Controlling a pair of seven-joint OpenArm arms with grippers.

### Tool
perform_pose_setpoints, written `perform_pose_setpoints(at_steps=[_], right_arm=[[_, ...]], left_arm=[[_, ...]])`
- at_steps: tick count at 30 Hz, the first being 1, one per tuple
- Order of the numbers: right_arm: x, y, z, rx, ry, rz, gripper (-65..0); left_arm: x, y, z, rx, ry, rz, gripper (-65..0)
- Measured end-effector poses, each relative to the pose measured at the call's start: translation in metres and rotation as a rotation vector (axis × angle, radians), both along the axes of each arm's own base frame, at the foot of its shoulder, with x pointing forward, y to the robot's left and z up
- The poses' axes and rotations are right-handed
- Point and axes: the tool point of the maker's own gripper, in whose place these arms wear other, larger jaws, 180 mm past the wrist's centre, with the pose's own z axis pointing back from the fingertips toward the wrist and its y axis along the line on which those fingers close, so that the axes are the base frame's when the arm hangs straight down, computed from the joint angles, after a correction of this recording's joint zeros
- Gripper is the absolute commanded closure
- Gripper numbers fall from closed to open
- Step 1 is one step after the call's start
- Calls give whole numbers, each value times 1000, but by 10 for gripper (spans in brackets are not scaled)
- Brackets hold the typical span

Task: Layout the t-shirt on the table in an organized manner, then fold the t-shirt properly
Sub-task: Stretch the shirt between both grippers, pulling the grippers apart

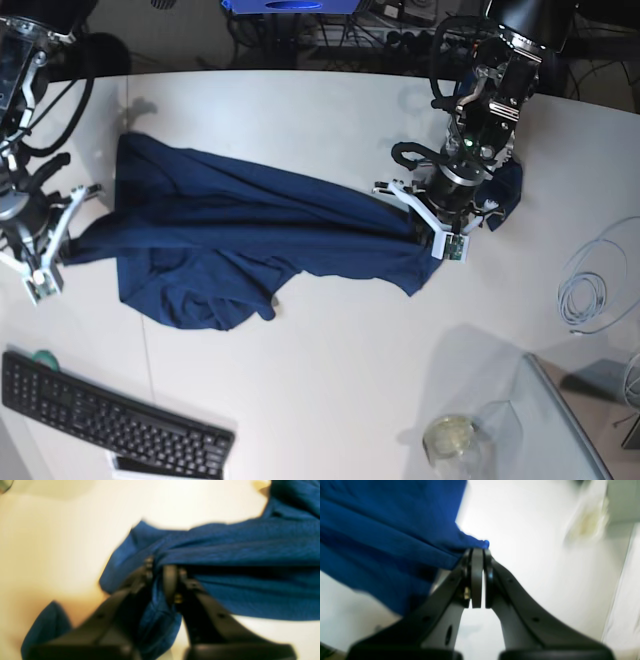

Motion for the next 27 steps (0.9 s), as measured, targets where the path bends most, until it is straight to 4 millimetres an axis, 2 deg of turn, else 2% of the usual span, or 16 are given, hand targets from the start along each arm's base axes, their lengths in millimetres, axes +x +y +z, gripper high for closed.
perform_pose_setpoints(at_steps=[3,5,7,8,11,13,15,19,21,24,25,27], right_arm=[[32,16,37,-9,-115,53,0],[45,14,60,-38,-177,69,0],[57,5,79,-70,-219,50,0],[64,3,90,-75,-245,44,0],[75,6,108,-69,-304,61,0],[76,11,100,-78,-276,85,0],[73,18,80,-70,-221,111,0],[51,27,36,-40,-97,122,0],[48,28,31,-31,-84,125,0],[44,28,27,-29,-77,127,0],[42,27,24,-32,-69,125,0],[39,26,22,-35,-61,125,0]], left_arm=[[14,-10,26,-23,-73,-18,0],[27,-20,53,-48,-152,-34,0],[32,-23,67,-56,-196,-42,0],[31,-22,67,-50,-189,-43,0],[16,-18,39,-19,-28,-38,0],[7,-14,24,-2,48,-32,0],[1,-13,16,1,74,-27,-84],[-15,-5,-8,19,146,-15,-309],[-27,-1,-17,28,186,-3,-410],[-34,-8,-16,8,183,-21,-553],[-36,-10,-14,5,181,-24,-583],[-42,-13,-10,-4,171,-28,-597]])
